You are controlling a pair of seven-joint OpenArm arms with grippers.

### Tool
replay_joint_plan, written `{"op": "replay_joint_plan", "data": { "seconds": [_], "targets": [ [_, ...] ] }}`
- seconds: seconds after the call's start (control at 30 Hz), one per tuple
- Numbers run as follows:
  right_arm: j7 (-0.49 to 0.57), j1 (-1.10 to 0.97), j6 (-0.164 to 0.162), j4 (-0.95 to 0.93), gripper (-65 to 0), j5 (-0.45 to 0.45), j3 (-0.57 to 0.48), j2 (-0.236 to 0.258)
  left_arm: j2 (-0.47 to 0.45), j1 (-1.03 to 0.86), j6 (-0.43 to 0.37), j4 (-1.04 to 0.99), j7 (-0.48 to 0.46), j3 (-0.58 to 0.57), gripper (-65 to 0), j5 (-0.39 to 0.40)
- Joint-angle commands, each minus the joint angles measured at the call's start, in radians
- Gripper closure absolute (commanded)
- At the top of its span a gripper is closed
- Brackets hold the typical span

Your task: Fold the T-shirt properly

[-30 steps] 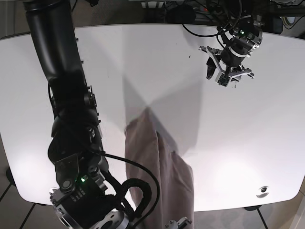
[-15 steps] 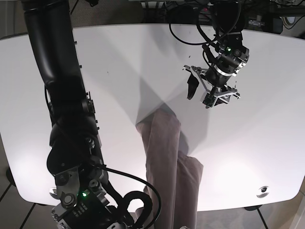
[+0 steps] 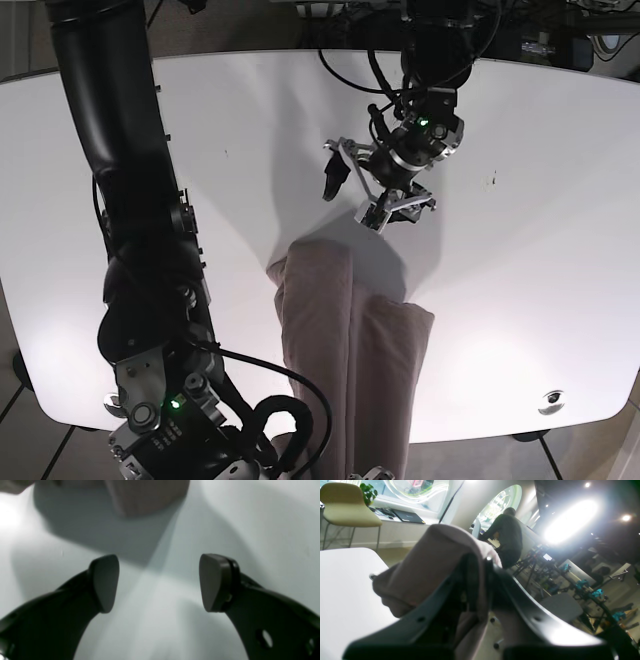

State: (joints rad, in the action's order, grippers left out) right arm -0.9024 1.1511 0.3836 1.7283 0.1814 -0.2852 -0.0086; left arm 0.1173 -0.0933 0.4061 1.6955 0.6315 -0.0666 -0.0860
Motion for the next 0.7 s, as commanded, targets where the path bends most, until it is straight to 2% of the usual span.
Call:
{"op": "replay_joint_plan", "data": {
  "seconds": [0.03, 0.13, 0.27, 0.43, 0.5, 0.57, 0.7],
  "targets": [
    [0.029, 0.037, -0.008, 0.009, -2.1, -0.006, 0.007, -0.001, 0.015, 0.033, -0.055, -0.025, -0.095, -0.020, -46.7, 0.010],
    [0.029, 0.036, -0.007, 0.009, -2.1, -0.006, 0.007, 0.000, 0.014, 0.030, -0.183, -0.101, -0.263, -0.106, -47.2, 0.004],
    [0.029, 0.036, -0.002, 0.009, -2.1, -0.006, 0.007, 0.000, 0.008, 0.011, -0.451, -0.239, -0.496, -0.232, -47.2, 0.002],
    [0.029, 0.036, -0.002, 0.009, -2.1, -0.006, 0.007, 0.000, 0.006, 0.016, -0.629, -0.358, -0.646, -0.256, -47.2, 0.002],
    [0.029, 0.036, -0.002, 0.009, -2.1, -0.006, 0.007, 0.000, 0.005, 0.030, -0.657, -0.387, -0.677, -0.252, -47.2, 0.002],
    [0.029, 0.036, -0.002, 0.009, -2.1, -0.006, 0.007, 0.000, -0.034, 0.066, -0.657, -0.398, -0.672, -0.255, -47.2, 0.010],
    [0.029, 0.036, -0.002, 0.011, -2.1, -0.006, 0.007, 0.000, -0.043, 0.132, -0.622, -0.469, -0.671, -0.255, -47.2, 0.010]
  ]
}}
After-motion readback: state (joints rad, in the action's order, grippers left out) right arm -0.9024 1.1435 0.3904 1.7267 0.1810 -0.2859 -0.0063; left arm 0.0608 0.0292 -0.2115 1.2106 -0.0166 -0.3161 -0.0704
